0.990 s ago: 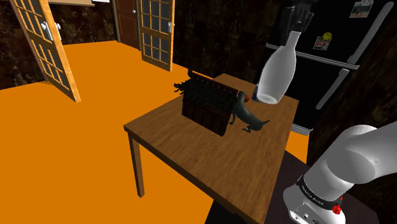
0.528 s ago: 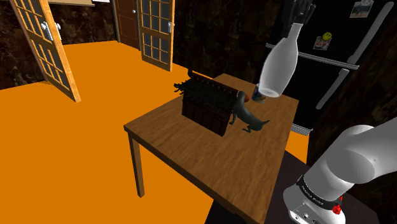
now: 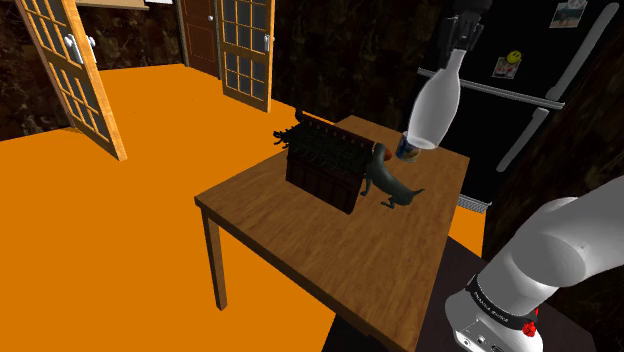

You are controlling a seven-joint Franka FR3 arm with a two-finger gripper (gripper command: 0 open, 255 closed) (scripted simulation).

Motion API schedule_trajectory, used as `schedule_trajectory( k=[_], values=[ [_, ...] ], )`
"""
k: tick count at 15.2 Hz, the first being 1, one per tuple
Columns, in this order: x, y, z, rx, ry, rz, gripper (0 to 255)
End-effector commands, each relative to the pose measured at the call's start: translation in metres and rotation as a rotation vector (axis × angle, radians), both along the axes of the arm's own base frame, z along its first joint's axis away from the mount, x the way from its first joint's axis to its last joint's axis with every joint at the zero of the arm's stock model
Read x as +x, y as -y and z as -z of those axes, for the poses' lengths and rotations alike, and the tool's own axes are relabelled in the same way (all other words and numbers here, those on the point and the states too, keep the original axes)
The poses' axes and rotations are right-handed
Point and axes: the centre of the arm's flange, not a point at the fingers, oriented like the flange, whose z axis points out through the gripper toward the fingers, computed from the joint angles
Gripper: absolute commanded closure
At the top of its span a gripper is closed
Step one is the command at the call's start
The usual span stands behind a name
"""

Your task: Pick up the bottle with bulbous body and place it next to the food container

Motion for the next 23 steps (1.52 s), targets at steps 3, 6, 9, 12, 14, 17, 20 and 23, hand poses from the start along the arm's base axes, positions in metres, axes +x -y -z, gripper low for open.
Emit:
schedule_trajectory(
  k=[3,6,9,12,14,17,20,23],
  values=[
    [0.023,0.048,0.015,-0.001,0.001,-0.001,255],
    [0.039,0.082,0.027,-0.001,0.001,-0.001,255],
    [0.056,0.116,0.04,-0.001,0.001,-0.001,255],
    [0.072,0.15,0.052,-0.001,0.001,-0.001,255],
    [0.083,0.173,0.06,-0.001,0.001,-0.001,255],
    [0.1,0.207,0.072,-0.001,0.001,-0.001,255],
    [0.116,0.241,0.084,-0.001,0.001,-0.001,255],
    [0.136,0.281,0.098,-0.001,0.001,-0.001,255]
  ],
)
